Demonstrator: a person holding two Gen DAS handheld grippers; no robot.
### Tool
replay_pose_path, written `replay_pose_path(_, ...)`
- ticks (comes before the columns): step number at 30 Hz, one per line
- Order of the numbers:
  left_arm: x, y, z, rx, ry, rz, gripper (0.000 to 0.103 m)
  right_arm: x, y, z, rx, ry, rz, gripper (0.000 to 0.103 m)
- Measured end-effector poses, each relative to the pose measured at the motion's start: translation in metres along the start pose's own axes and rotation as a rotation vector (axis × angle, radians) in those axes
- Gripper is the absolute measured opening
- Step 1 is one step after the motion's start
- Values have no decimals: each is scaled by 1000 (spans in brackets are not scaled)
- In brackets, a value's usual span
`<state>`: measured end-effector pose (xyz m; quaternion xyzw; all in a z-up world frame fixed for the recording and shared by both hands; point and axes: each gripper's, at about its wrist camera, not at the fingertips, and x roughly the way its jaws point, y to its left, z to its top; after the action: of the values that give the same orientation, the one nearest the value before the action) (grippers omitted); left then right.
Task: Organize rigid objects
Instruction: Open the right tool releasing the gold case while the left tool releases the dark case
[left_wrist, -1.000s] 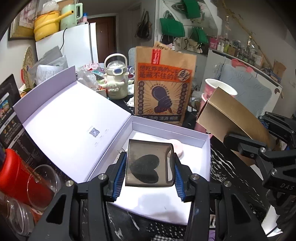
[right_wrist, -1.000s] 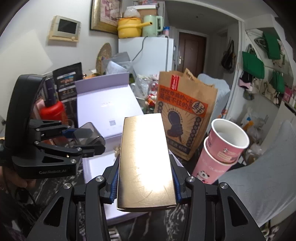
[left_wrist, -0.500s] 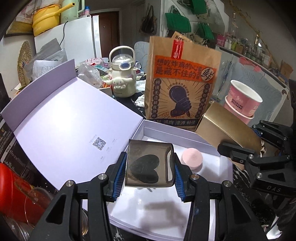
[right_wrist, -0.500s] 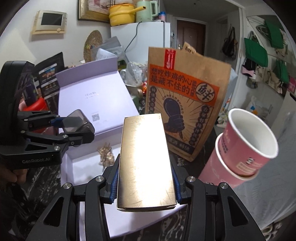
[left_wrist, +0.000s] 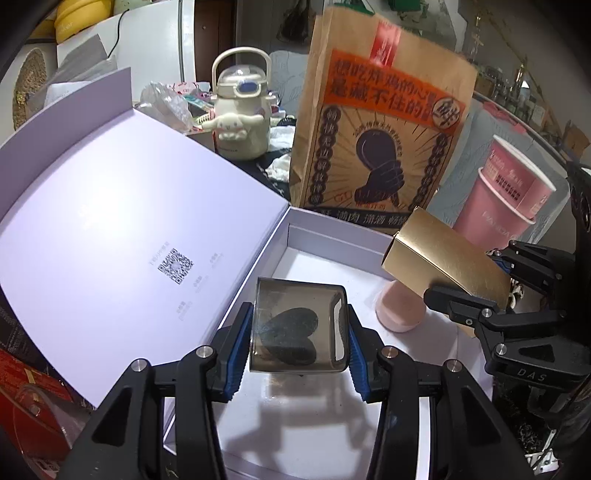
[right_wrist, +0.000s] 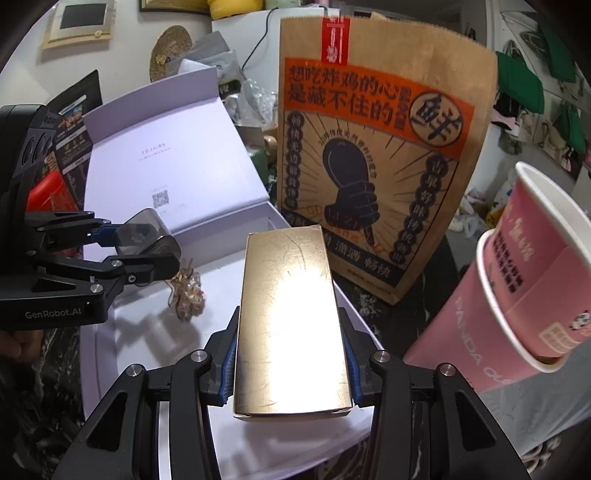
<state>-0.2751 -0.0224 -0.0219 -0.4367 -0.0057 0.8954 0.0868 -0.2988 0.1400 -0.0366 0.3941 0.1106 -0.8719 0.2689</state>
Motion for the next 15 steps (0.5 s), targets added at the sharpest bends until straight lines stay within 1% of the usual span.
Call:
replay_pose_path(5, 11, 2, -3, -1, 29, 3, 46, 11, 1, -3, -4, 22, 5, 45)
replay_pose_path(8, 18, 4, -3, -7, 46, 5, 46, 18, 2, -4, -8, 30, -15, 45)
replay_pose_path(15, 25, 8, -5, -17, 55, 3, 46, 27, 2, -8, -11, 50, -23, 45)
